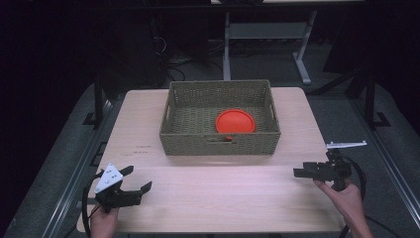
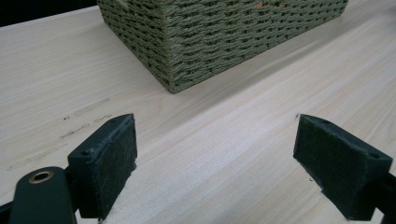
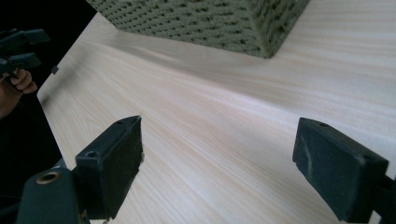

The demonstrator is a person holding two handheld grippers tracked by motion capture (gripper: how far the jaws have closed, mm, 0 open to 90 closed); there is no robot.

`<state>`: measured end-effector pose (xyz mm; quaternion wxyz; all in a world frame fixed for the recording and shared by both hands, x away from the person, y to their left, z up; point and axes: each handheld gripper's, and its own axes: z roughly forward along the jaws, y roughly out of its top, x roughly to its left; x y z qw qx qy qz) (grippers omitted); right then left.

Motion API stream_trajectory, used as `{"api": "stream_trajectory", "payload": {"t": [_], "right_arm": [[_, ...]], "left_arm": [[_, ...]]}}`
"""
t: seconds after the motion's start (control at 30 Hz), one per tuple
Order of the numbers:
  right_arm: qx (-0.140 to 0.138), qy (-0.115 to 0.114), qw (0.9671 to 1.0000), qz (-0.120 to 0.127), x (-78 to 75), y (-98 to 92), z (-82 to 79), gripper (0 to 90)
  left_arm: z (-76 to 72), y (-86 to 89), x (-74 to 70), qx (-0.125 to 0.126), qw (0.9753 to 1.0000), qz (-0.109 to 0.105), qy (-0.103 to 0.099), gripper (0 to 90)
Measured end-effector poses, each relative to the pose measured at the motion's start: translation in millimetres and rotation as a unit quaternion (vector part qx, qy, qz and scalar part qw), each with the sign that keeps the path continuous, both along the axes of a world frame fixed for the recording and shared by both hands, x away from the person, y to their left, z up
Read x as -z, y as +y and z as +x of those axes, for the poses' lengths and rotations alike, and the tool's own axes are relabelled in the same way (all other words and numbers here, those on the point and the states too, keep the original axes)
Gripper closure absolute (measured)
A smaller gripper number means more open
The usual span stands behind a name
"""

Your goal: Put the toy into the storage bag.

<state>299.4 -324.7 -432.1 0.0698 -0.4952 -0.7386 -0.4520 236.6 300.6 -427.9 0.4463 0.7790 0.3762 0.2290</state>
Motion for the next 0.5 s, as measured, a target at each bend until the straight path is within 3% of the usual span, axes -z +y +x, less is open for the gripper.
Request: {"api": "stream_trajectory", "payload": {"t": [0.5], "right_arm": [[0.031, 0.014, 0.9994, 0.005, 29.5, -24.6, -24.3, 15.6]], "left_arm": [[-0.6, -0.4, 1.1, -0.002, 1.0000, -0.002, 0.003, 12.9]]}}
